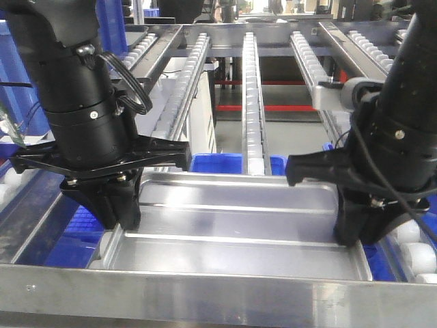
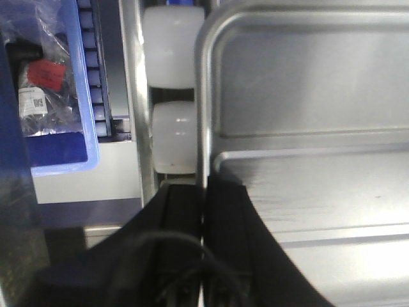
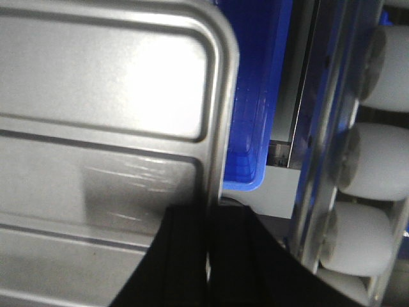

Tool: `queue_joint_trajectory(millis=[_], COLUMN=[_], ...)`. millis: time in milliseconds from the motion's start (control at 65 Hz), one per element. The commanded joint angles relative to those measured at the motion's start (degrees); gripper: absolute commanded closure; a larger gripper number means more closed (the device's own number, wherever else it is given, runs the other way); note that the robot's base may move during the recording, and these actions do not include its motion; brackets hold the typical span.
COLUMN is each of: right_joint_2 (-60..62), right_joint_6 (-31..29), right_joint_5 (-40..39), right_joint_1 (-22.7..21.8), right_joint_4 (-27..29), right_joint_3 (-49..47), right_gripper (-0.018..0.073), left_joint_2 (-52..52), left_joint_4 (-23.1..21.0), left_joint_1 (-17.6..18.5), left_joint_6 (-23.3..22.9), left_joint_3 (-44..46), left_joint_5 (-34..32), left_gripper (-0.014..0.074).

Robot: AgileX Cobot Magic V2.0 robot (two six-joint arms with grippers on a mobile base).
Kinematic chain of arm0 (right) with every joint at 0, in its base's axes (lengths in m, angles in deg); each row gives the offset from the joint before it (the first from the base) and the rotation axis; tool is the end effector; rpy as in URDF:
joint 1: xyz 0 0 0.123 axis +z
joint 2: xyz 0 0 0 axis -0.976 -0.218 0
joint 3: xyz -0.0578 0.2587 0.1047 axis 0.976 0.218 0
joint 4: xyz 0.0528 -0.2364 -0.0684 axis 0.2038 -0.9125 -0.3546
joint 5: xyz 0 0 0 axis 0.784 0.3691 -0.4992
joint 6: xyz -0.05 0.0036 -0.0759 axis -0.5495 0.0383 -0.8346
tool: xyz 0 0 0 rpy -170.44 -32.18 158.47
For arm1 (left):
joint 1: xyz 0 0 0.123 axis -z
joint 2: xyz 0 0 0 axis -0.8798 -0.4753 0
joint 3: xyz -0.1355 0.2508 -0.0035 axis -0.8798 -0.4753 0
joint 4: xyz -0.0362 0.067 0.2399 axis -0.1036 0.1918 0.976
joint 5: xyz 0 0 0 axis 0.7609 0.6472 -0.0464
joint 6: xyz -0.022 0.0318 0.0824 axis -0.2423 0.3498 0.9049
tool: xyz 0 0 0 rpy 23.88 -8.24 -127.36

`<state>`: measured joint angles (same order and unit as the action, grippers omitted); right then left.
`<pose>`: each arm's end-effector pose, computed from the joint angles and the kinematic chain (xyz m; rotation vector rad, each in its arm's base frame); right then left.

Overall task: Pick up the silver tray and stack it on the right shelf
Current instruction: 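Close both grippers on the silver tray's rims, then lift the silver tray off the shelf with both grippers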

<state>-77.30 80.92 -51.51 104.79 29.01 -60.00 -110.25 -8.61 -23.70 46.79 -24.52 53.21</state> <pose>0.2576 0.1305 0.1830 0.0199 2.7795 0.2161 0.2757 -0.2099 0.1900 0.2629 2.8451 -0.1844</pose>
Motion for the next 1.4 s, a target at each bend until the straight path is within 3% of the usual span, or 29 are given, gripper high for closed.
queue_joint_trajectory(millis=[0,231,431,707,861,1384], right_joint_2=[5.9,15.3,24.0,33.1,36.7,37.7], right_joint_6=[-0.5,-0.5,-0.5,-0.5,-0.5,-0.5], right_joint_5=[-0.8,1.9,8.6,19.8,22.6,23.4], right_joint_1=[-0.1,-0.1,1.5,8.2,9.3,9.3], right_joint_4=[-2.0,-3.0,-3.3,-3.4,-3.7,-5.6], right_joint_3=[-1.3,-1.3,-1.3,-1.3,-1.3,-1.3], right_gripper=[0.0503,0.0503,0.0503,0.0503,0.0503,0.0503], left_joint_2=[4.3,13.2,21.1,25.6,27.1,27.1], left_joint_4=[2.7,10.6,12.0,11.8,11.6,12.8], left_joint_1=[0.3,2.9,8.0,15.8,19.3,20.0], left_joint_6=[-0.8,-7.7,-8.2,-12.3,-12.4,-12.4], left_joint_3=[2.5,4.2,4.2,4.2,4.2,4.2], left_joint_5=[1.7,2.7,7.9,15.7,19.5,22.7], left_gripper=[0.0689,0.0689,0.0689,0.0689,0.0689,0.0689])
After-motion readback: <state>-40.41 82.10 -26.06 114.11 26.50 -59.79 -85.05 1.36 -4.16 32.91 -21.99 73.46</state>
